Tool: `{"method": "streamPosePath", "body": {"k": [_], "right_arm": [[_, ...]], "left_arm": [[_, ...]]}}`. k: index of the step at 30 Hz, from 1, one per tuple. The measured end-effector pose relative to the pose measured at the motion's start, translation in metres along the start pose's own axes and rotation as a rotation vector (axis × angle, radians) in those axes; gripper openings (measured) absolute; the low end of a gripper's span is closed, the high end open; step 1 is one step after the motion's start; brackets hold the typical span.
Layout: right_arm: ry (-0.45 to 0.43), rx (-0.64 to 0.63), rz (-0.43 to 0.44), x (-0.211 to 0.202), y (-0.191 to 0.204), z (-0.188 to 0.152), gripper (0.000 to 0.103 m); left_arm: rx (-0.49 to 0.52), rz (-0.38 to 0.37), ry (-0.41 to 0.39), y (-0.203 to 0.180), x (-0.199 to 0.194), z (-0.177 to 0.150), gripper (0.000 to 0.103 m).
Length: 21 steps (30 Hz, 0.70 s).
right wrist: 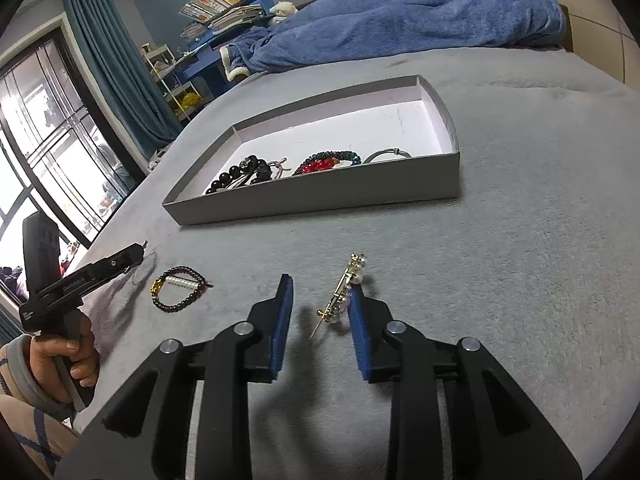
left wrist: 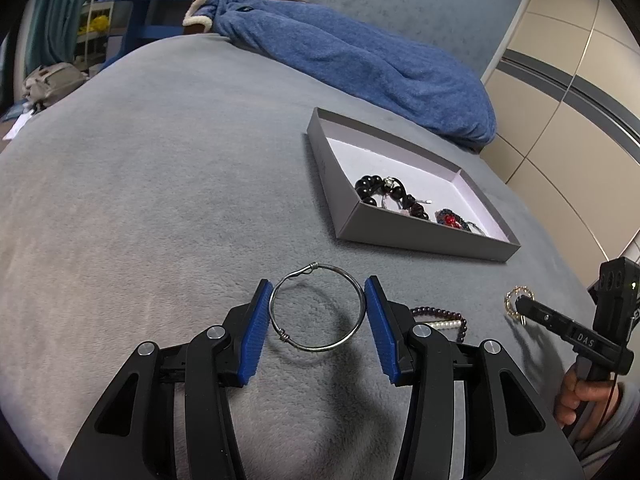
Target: Organize jewelry
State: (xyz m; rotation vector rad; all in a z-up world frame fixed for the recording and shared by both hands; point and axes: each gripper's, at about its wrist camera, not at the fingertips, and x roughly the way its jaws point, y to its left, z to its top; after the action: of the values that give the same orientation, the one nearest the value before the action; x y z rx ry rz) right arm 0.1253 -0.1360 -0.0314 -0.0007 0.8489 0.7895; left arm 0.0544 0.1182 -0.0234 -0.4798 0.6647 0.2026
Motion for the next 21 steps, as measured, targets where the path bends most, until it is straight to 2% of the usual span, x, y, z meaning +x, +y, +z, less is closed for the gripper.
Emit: {"method": "streamPosePath", "body": {"k": [5,9,15,21], "right_arm": [[0.006,0.000,-0.016,0.002,0.000,0.000,0.027],[0.008,0.013,-0.022,0.002,-0.003,0.001,0.008],[-0.036,0.002,-0.002,-0.006,0.000,0.011,0.007],[-0.089,-0.038,0.011,-0.011,0.008,0.040,0.007]], "left_arm": [[0.007,-0.008,-0.003,-0.001,-0.001,0.001,0.049],[0.048,-0.029,-0.005,-0.009,-0.002,0.004,0.049],[0.116,-0.057,-0.022,-0.028,-0.005,0.017,0.048],[0.171,-0.104,-0.048,-0.054,-0.002,0.042,0.048]]}}
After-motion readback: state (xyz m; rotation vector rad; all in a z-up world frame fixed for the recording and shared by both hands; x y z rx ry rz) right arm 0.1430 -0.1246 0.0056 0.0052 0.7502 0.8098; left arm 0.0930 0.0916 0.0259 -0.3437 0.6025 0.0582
